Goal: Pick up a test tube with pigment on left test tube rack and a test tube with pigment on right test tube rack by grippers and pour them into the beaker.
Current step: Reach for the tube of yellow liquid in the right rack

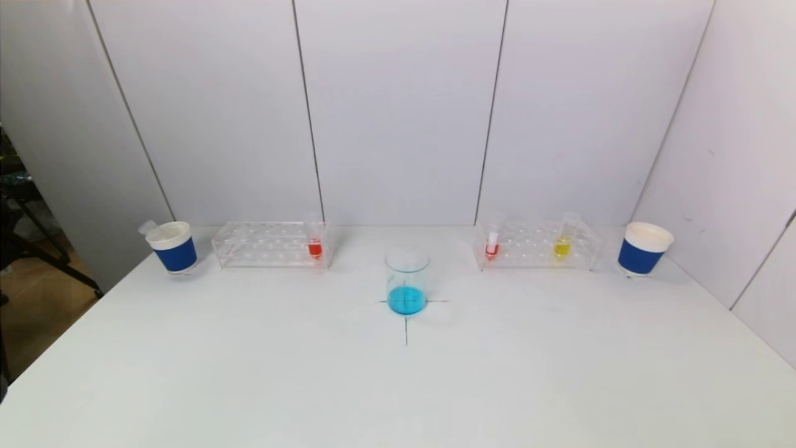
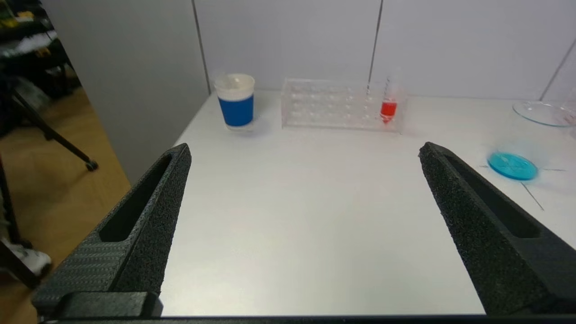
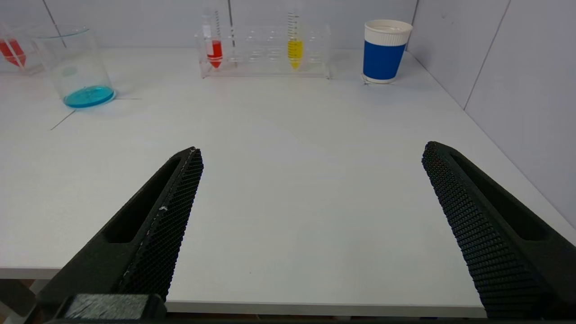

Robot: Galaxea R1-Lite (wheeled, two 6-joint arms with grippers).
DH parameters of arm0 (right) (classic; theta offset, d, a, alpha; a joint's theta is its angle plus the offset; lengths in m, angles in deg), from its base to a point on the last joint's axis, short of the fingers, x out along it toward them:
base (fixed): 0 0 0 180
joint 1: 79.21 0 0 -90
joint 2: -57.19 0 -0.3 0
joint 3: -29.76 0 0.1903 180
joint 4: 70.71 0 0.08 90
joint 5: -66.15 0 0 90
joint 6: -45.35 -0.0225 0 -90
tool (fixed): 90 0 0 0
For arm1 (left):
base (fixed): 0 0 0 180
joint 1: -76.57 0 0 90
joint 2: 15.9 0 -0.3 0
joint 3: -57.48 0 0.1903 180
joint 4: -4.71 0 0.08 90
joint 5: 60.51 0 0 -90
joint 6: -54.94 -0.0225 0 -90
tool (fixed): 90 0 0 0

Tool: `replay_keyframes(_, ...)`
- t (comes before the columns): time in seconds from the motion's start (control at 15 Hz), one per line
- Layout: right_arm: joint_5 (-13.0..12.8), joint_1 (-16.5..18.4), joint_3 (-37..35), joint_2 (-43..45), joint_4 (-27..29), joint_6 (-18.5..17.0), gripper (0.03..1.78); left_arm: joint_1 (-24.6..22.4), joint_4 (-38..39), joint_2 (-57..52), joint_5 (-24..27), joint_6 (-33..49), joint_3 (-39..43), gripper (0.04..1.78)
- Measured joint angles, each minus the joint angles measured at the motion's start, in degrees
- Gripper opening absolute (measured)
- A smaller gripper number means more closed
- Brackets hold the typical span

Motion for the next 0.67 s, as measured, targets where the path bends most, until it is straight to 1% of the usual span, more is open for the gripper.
replay_keyframes(0.13,0.0,0.0,0.0,0.0,0.0,0.0,1.77,0.7,-6.3,-3.6,0.4,5.0,0.1,1.77)
replay_keyframes(0.27,0.0,0.0,0.0,0.0,0.0,0.0,1.77,2.4,-9.3,-6.0,0.4,5.6,0.1,1.77)
replay_keyframes(0.47,0.0,0.0,0.0,0.0,0.0,0.0,1.77,3.5,-10.7,-10.1,0.4,4.2,1.0,1.77)
replay_keyframes(0.67,0.0,0.0,0.0,0.0,0.0,0.0,1.77,3.9,-11.7,-15.2,0.8,0.5,3.9,1.77)
